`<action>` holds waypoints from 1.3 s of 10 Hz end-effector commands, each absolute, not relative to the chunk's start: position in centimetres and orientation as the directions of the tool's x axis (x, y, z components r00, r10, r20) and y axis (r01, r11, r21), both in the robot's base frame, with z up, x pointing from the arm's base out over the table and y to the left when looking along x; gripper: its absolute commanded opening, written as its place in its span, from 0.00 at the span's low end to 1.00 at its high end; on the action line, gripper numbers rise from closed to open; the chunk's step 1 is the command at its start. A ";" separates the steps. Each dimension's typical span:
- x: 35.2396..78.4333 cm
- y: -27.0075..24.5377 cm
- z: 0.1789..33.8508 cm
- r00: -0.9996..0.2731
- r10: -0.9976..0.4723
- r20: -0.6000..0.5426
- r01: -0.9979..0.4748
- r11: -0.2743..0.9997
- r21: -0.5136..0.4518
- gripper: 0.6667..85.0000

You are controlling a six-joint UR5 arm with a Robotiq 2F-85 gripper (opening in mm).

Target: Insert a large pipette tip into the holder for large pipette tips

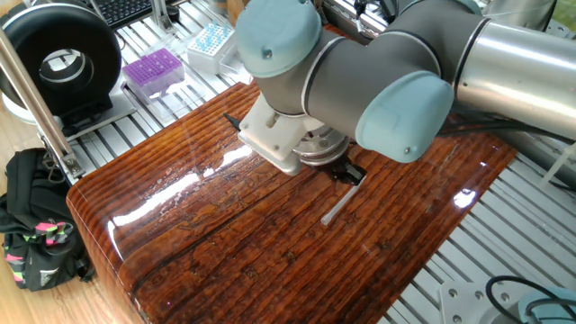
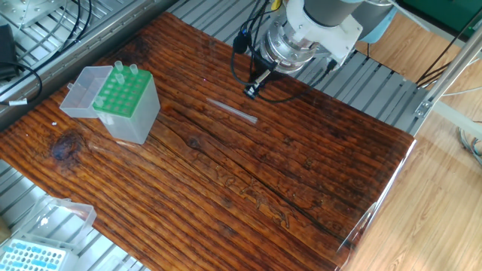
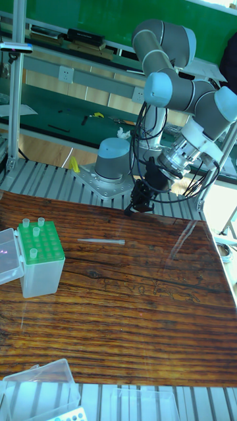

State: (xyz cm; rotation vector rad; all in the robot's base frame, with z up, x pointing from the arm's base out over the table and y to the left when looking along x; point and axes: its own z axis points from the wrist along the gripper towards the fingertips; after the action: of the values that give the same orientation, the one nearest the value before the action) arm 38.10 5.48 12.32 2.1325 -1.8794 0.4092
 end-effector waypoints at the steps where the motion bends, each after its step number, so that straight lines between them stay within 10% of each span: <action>1: 37.6 7.9 11.2 0.064 -0.942 0.329 -0.998 -0.061 0.019 0.00; 6: 35.5 13.8 9.8 0.065 -0.933 0.354 -0.996 -0.040 0.078 0.00; 13: 35.5 7.3 7.0 0.074 -0.884 0.461 -0.997 -0.052 0.061 0.00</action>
State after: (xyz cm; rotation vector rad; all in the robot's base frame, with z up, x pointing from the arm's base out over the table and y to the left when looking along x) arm 35.58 8.89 8.25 2.0010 -1.8713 0.4165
